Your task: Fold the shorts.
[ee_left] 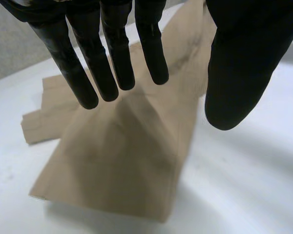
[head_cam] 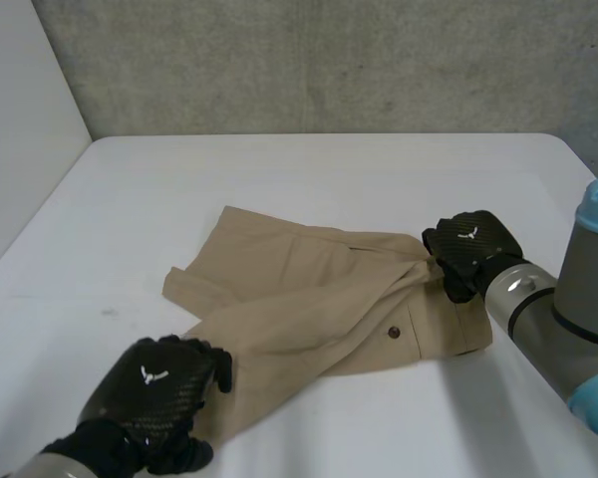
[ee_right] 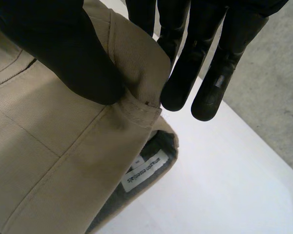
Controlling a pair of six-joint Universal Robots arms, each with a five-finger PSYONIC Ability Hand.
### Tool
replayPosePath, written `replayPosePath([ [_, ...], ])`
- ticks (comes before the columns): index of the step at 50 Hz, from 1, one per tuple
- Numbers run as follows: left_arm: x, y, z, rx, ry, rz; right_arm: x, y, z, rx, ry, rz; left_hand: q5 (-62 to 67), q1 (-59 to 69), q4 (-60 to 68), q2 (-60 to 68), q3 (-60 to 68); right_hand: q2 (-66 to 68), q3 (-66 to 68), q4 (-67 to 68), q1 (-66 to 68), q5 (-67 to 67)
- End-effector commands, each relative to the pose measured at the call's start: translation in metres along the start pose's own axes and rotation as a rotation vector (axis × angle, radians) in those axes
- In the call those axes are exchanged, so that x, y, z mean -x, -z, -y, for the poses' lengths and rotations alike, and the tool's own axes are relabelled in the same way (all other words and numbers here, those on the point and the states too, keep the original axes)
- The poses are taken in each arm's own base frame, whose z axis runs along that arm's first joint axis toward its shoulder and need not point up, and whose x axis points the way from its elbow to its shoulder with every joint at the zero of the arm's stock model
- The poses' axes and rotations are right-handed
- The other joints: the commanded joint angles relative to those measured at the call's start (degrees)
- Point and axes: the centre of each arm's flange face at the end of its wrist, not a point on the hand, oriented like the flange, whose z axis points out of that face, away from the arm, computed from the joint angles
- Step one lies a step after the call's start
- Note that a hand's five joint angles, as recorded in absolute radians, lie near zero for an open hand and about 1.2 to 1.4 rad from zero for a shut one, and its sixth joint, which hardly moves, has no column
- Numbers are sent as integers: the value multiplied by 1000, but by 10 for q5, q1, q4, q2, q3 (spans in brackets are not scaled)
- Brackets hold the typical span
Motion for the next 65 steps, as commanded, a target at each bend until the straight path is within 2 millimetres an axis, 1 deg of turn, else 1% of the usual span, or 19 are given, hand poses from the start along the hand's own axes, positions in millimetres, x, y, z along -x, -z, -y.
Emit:
replayPosePath([
  [1, 4, -18, -29, 132, -22, 115, 5, -6, -6, 20, -15, 16, -7, -13, -8, -9, -10, 128, 120, 118, 250, 131],
  [3, 7, -30, -35, 141, -33, 172, 5, -6, -7, 20, -15, 18, 2, -4, 0, 0, -2, 128, 120, 118, 250, 131],
  [4, 7, -32, -36, 140, -38, 179, 5, -6, -6, 19, -15, 17, 0, -6, -2, -2, -4, 128, 120, 118, 250, 131],
  [10, 1, -40, -36, 104, -49, 174, 6, -5, -8, 26, -16, 21, -12, -18, -13, -14, -15, 128, 120, 118, 250, 131],
  [13, -1, -44, -37, 92, -47, 172, 6, -5, -9, 27, -17, 21, -52, -58, -54, -54, -56, 128, 120, 118, 250, 131],
  [29, -5, -66, -47, 94, -80, 174, 4, -4, -11, 31, -20, 17, -2, -7, -3, -4, -5, 128, 120, 118, 250, 131],
  [30, -4, -70, -48, 87, -80, 181, 4, -4, -11, 31, -20, 17, 42, 36, 40, 40, 38, 128, 120, 118, 250, 131],
  [33, -3, -73, -47, 74, -82, 188, 4, -4, -11, 31, -20, 17, 82, 77, 81, 80, 79, 128, 120, 118, 250, 131],
  [37, 3, -79, -44, 48, -67, 213, 4, -4, -11, 31, -18, 17, 276, 270, 274, 274, 272, 128, 120, 118, 250, 131],
  [39, 4, -78, -42, 39, -63, 216, 4, -4, -11, 31, -18, 17, 355, 349, 353, 353, 351, 128, 120, 118, 250, 131],
  [40, 5, -77, -38, 23, -58, 220, 4, -4, -11, 31, -18, 17, 420, 414, 418, 418, 416, 128, 120, 118, 250, 131],
  [43, 6, -72, -28, -19, -46, 222, 4, -4, -11, 31, -18, 17, 427, 421, 425, 425, 423, 128, 120, 118, 250, 131],
  [44, 7, -67, -21, -46, -41, 224, 4, -5, -11, 31, -19, 16, 427, 421, 425, 425, 423, 128, 120, 118, 250, 131],
  [49, 9, -56, -7, -105, -49, 227, 3, -5, -10, 29, -17, 14, 427, 421, 425, 425, 423, 128, 120, 118, 250, 131],
  [54, 11, -52, -5, -100, -105, 230, 3, -5, -8, 20, -17, 17, 427, 421, 425, 425, 423, 128, 120, 118, 250, 131],
  [55, 12, -52, -8, -83, -120, 231, 2, -5, -7, 18, -15, 16, 394, 388, 392, 392, 390, 128, 120, 118, 250, 131],
  [57, 12, -51, -11, -67, -135, 229, 2, -5, -8, 19, -15, 16, 114, 108, 112, 112, 110, 128, 120, 118, 250, 131],
  [58, 11, -50, -14, -56, -143, 223, 3, -4, -8, 18, -16, 18, 15, 9, 13, 13, 11, 128, 120, 118, 250, 131],
  [65, 9, -53, -28, 4, -152, 214, 7, -3, -9, 27, -7, 25, -7, -13, -8, -9, -10, 128, 120, 118, 250, 131],
])
